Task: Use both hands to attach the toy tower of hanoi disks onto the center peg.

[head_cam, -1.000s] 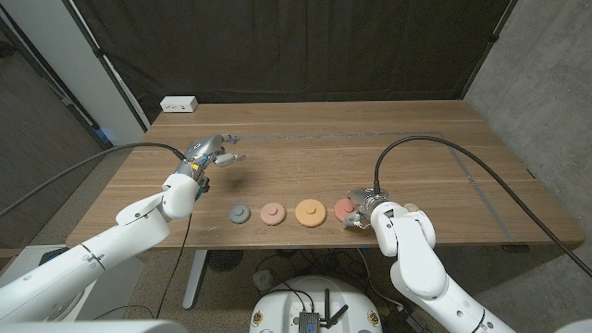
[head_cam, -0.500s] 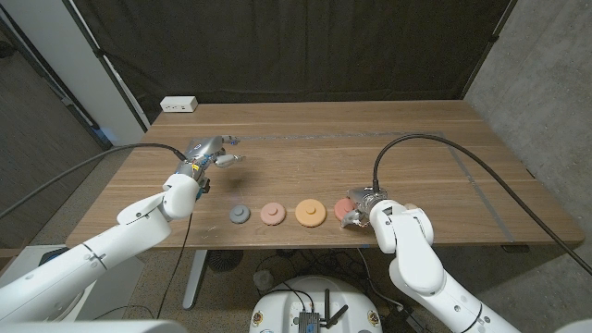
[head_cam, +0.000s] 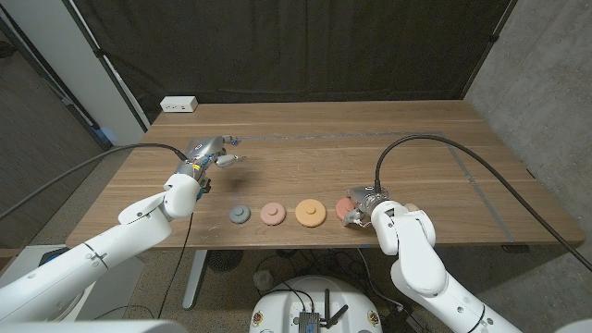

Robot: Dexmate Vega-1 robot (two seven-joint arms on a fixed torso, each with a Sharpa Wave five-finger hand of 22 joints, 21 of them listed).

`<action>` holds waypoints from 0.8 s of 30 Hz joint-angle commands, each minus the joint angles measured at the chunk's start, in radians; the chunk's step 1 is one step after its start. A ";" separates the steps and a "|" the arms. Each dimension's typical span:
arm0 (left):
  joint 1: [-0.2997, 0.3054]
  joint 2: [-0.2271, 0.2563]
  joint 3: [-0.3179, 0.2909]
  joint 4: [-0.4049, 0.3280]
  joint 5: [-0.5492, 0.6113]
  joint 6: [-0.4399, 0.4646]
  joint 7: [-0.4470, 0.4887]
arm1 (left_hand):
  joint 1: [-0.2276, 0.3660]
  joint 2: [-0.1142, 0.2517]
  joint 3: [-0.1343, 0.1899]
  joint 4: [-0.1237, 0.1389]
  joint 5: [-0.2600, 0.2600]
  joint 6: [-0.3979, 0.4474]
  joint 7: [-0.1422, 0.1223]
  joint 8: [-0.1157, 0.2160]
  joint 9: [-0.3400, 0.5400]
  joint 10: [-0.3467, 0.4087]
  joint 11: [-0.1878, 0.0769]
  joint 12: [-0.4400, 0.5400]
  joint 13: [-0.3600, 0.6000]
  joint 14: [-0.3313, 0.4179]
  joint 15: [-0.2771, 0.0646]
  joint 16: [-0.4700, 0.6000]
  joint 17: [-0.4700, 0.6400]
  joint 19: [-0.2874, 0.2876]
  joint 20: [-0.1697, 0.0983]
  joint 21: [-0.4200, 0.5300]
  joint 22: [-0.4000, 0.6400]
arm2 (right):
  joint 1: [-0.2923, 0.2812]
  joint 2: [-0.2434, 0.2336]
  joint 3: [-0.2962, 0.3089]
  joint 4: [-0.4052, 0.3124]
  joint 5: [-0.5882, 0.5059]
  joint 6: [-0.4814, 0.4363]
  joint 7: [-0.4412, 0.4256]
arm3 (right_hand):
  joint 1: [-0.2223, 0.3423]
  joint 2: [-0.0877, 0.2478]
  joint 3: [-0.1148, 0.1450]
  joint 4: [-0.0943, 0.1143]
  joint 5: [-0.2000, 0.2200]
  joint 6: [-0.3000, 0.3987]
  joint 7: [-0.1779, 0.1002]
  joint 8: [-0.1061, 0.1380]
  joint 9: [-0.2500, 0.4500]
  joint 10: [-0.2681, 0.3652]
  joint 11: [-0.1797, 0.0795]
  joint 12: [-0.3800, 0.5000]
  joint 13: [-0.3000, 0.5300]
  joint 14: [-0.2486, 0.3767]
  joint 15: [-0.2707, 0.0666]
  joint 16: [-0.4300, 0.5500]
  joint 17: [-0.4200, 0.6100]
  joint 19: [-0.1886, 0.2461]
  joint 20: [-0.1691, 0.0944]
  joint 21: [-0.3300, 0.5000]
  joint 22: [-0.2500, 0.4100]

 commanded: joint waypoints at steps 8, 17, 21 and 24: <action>0.013 0.011 -0.012 -0.016 -0.004 0.011 0.004 | -0.001 0.010 -0.007 0.000 0.007 0.010 -0.004 -0.002 0.005 0.006 0.001 -0.002 0.004 -0.001 -0.036 0.005 0.000 -0.005 -0.103 0.014 -0.002 | -0.007 -0.040 -0.005 -0.030 0.083 -0.034 -0.111 | 0.054 0.046 0.034 0.014 0.016 0.101 -0.048 0.017 0.005 0.182 -0.078 0.021 -0.003 0.086 -0.073 0.048 0.099 0.055 -0.105 0.041 0.020; 0.015 0.009 -0.015 -0.013 -0.007 0.005 0.010 | -0.001 0.011 -0.007 0.000 0.007 0.012 -0.004 -0.002 0.005 0.007 -0.001 -0.004 0.005 -0.003 -0.036 0.005 -0.002 -0.007 -0.103 0.019 -0.006 | 0.005 -0.055 -0.016 -0.049 0.075 -0.046 -0.098 | 0.058 0.054 0.044 0.014 0.020 0.117 -0.052 0.021 0.004 0.196 -0.080 0.022 -0.001 0.102 -0.074 0.056 0.118 0.067 -0.106 0.046 0.023; 0.011 0.006 -0.012 -0.011 -0.009 0.009 0.005 | 0.000 0.011 -0.007 -0.001 0.008 0.013 -0.005 -0.002 0.005 0.010 -0.001 -0.004 0.006 -0.004 -0.036 0.007 -0.004 -0.009 -0.103 0.025 -0.010 | 0.003 -0.058 -0.015 -0.060 0.076 -0.047 -0.098 | 0.059 0.055 0.048 0.013 0.022 0.122 -0.055 0.022 0.004 0.205 -0.082 0.024 0.000 0.109 -0.073 0.060 0.125 0.069 -0.106 0.046 0.022; 0.005 0.002 -0.007 -0.009 -0.007 0.010 0.004 | 0.000 0.011 -0.007 -0.001 0.008 0.014 -0.006 -0.002 0.005 0.011 -0.001 -0.004 0.006 -0.001 -0.036 0.010 -0.002 -0.009 -0.103 0.028 -0.010 | 0.004 -0.063 -0.015 -0.068 0.074 -0.044 -0.095 | 0.060 0.056 0.050 0.013 0.022 0.127 -0.055 0.023 0.004 0.209 -0.082 0.024 0.001 0.112 -0.073 0.061 0.128 0.071 -0.106 0.046 0.023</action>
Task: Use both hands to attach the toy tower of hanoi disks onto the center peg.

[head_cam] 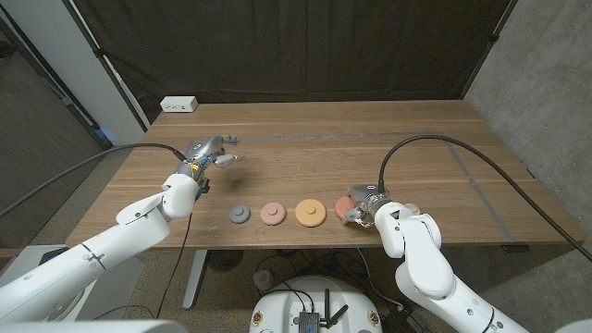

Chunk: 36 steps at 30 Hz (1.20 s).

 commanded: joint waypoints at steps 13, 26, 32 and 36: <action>-0.009 -0.008 0.006 0.010 -0.006 0.000 -0.001 | 0.002 0.012 0.000 -0.003 0.005 0.010 0.001 -0.003 0.006 0.011 -0.001 -0.007 0.006 -0.002 -0.036 0.014 0.002 -0.009 -0.107 0.017 -0.004 | 0.008 -0.018 -0.002 -0.065 -0.014 0.019 0.025 | 0.057 0.063 0.040 0.022 0.014 0.109 -0.091 0.012 0.000 0.167 -0.140 0.006 0.009 0.023 -0.024 0.013 0.013 0.016 -0.078 0.007 0.006; -0.027 -0.010 0.015 0.024 -0.004 -0.014 -0.010 | 0.003 0.012 0.000 -0.003 0.005 0.009 0.000 -0.003 0.006 0.012 0.000 -0.008 0.007 -0.002 -0.036 0.015 0.000 -0.011 -0.106 0.022 -0.007 | 0.012 0.000 -0.001 -0.067 -0.032 0.046 0.038 | 0.056 0.064 0.048 0.022 0.017 0.127 -0.093 0.017 0.000 0.182 -0.143 0.006 0.014 0.033 -0.024 0.017 0.016 0.019 -0.078 0.007 0.007; -0.030 -0.014 0.017 0.036 -0.005 -0.030 -0.007 | 0.003 0.013 0.001 -0.003 0.005 0.010 0.000 -0.003 0.006 0.012 0.000 -0.009 0.007 -0.003 -0.036 0.015 -0.001 -0.012 -0.107 0.025 -0.008 | 0.020 0.005 -0.009 -0.065 -0.040 0.068 0.048 | 0.056 0.063 0.052 0.022 0.019 0.129 -0.096 0.016 -0.001 0.182 -0.146 0.004 0.017 0.037 -0.024 0.019 0.017 0.022 -0.078 0.007 0.008; -0.037 -0.017 0.023 0.047 -0.005 -0.042 -0.011 | 0.004 0.013 0.001 -0.003 0.006 0.010 -0.001 -0.003 0.006 0.011 -0.001 -0.009 0.007 -0.003 -0.036 0.016 -0.001 -0.013 -0.107 0.027 -0.010 | 0.031 0.005 -0.017 -0.063 -0.049 0.090 0.051 | 0.056 0.063 0.054 0.021 0.019 0.130 -0.099 0.016 -0.001 0.184 -0.147 0.003 0.018 0.039 -0.024 0.020 0.018 0.023 -0.078 0.007 0.008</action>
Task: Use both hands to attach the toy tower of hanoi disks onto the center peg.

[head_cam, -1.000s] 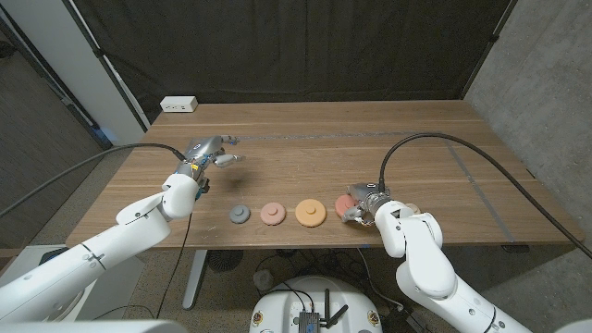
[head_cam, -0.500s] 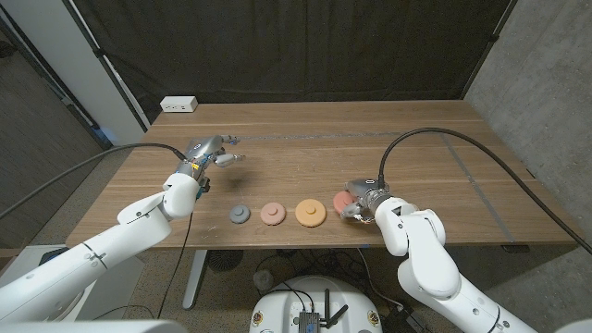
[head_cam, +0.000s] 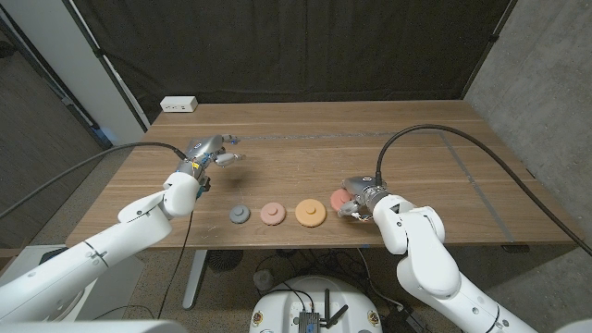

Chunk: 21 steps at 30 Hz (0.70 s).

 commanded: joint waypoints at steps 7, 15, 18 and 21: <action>-0.018 -0.005 0.014 0.026 0.006 -0.033 -0.007 | -0.001 0.009 0.000 -0.003 0.006 0.009 -0.001 -0.004 0.005 0.008 -0.004 -0.003 0.004 -0.004 -0.036 0.007 0.000 -0.009 -0.101 0.015 -0.003 | 0.042 -0.002 -0.021 0.001 -0.006 0.100 0.022 | 0.056 0.061 0.045 0.032 0.004 0.118 -0.116 0.005 0.005 0.176 -0.165 0.003 0.006 0.013 -0.010 0.006 0.004 0.006 -0.080 0.004 0.004; -0.010 0.002 0.003 0.024 0.002 -0.040 -0.004 | -0.002 0.009 0.000 -0.002 0.005 0.009 0.000 -0.004 0.005 0.009 -0.003 -0.003 0.004 -0.001 -0.036 0.011 0.001 -0.010 -0.101 0.018 -0.006 | 0.076 -0.005 -0.037 0.007 -0.003 0.154 0.034 | 0.056 0.060 0.048 0.031 0.005 0.123 -0.121 0.006 0.005 0.179 -0.168 0.002 0.008 0.017 -0.010 0.008 0.004 0.007 -0.080 0.003 0.003; -0.006 0.001 0.000 0.028 -0.002 -0.047 0.001 | -0.003 0.010 -0.001 -0.001 0.005 0.009 0.000 -0.004 0.005 0.009 -0.004 -0.004 0.005 -0.003 -0.036 0.011 0.000 -0.012 -0.101 0.021 -0.009 | 0.089 -0.004 -0.042 0.011 0.002 0.172 0.034 | 0.055 0.059 0.049 0.031 0.005 0.124 -0.124 0.006 0.005 0.179 -0.170 0.001 0.009 0.019 -0.010 0.008 0.004 0.011 -0.080 0.005 0.005; -0.006 0.000 0.001 0.033 -0.003 -0.053 -0.001 | -0.006 0.010 -0.001 0.000 0.005 0.009 0.001 -0.005 0.005 0.008 -0.003 -0.005 0.005 -0.006 -0.036 0.009 -0.002 -0.011 -0.100 0.025 -0.008 | 0.100 -0.005 -0.047 0.015 0.012 0.190 0.032 | 0.055 0.058 0.050 0.031 0.005 0.125 -0.126 0.006 0.005 0.180 -0.171 0.000 0.010 0.020 -0.010 0.009 0.004 0.011 -0.080 0.004 0.004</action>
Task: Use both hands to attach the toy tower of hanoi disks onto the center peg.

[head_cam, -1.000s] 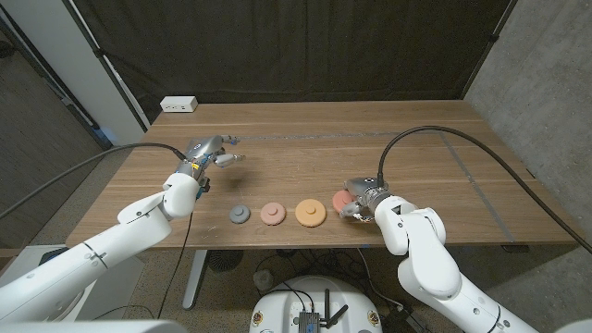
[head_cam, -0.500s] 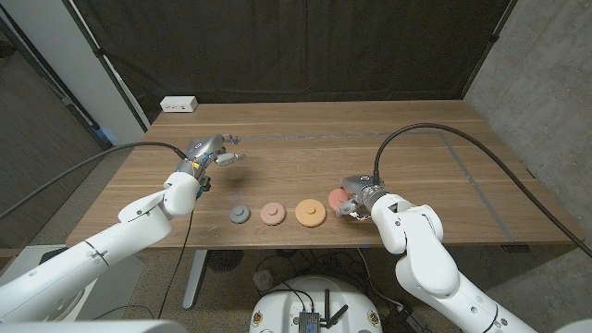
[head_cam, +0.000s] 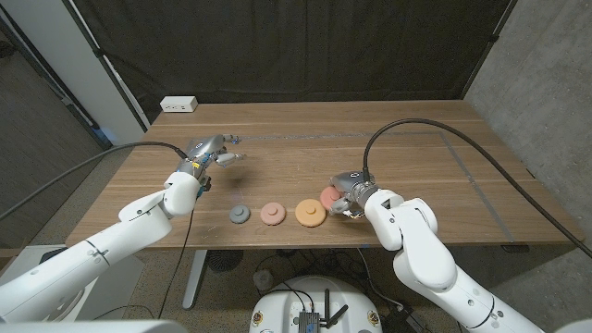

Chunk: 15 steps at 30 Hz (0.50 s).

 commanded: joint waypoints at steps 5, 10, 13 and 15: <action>0.010 0.003 -0.007 0.011 -0.006 -0.028 0.003 | -0.006 0.008 -0.002 0.002 0.004 0.008 0.002 -0.005 0.001 0.008 -0.004 -0.005 0.006 -0.006 -0.036 0.006 0.000 -0.010 -0.105 0.013 -0.001 | 0.070 -0.007 -0.030 0.015 0.035 0.096 0.012 | 0.054 0.057 0.047 0.035 0.005 0.127 -0.128 0.008 0.004 0.179 -0.176 0.004 0.004 0.013 -0.004 0.010 0.004 0.009 -0.077 0.004 0.003; 0.025 0.005 -0.016 0.001 -0.013 -0.025 0.009 | -0.007 0.008 -0.002 0.002 0.003 0.010 0.002 -0.004 0.001 0.010 -0.004 -0.005 0.006 -0.006 -0.036 0.008 0.001 -0.010 -0.105 0.016 -0.002 | 0.083 -0.003 -0.034 0.019 0.053 0.106 0.024 | 0.053 0.055 0.048 0.035 0.006 0.128 -0.128 0.008 0.004 0.180 -0.179 0.003 0.006 0.015 -0.004 0.010 0.004 0.009 -0.077 0.002 0.001; 0.036 0.006 -0.021 -0.005 -0.014 -0.023 0.016 | -0.008 0.008 -0.002 0.002 0.003 0.010 0.001 -0.004 0.002 0.011 -0.003 -0.004 0.006 -0.006 -0.036 0.009 0.001 -0.011 -0.105 0.017 -0.004 | 0.090 -0.003 -0.036 0.021 0.063 0.110 0.023 | 0.052 0.054 0.049 0.036 0.006 0.129 -0.128 0.008 0.004 0.182 -0.178 0.003 0.006 0.017 -0.004 0.010 0.004 0.011 -0.077 0.002 0.001; 0.040 0.007 -0.023 -0.006 -0.016 -0.022 0.017 | -0.009 0.008 -0.003 0.002 0.003 0.011 0.000 -0.004 0.002 0.013 -0.001 -0.004 0.007 -0.006 -0.036 0.009 0.001 -0.011 -0.105 0.018 -0.004 | 0.095 -0.004 -0.039 0.023 0.068 0.113 0.023 | 0.052 0.054 0.049 0.036 0.006 0.130 -0.129 0.008 0.004 0.183 -0.178 0.003 0.007 0.017 -0.004 0.010 0.004 0.011 -0.077 0.002 0.001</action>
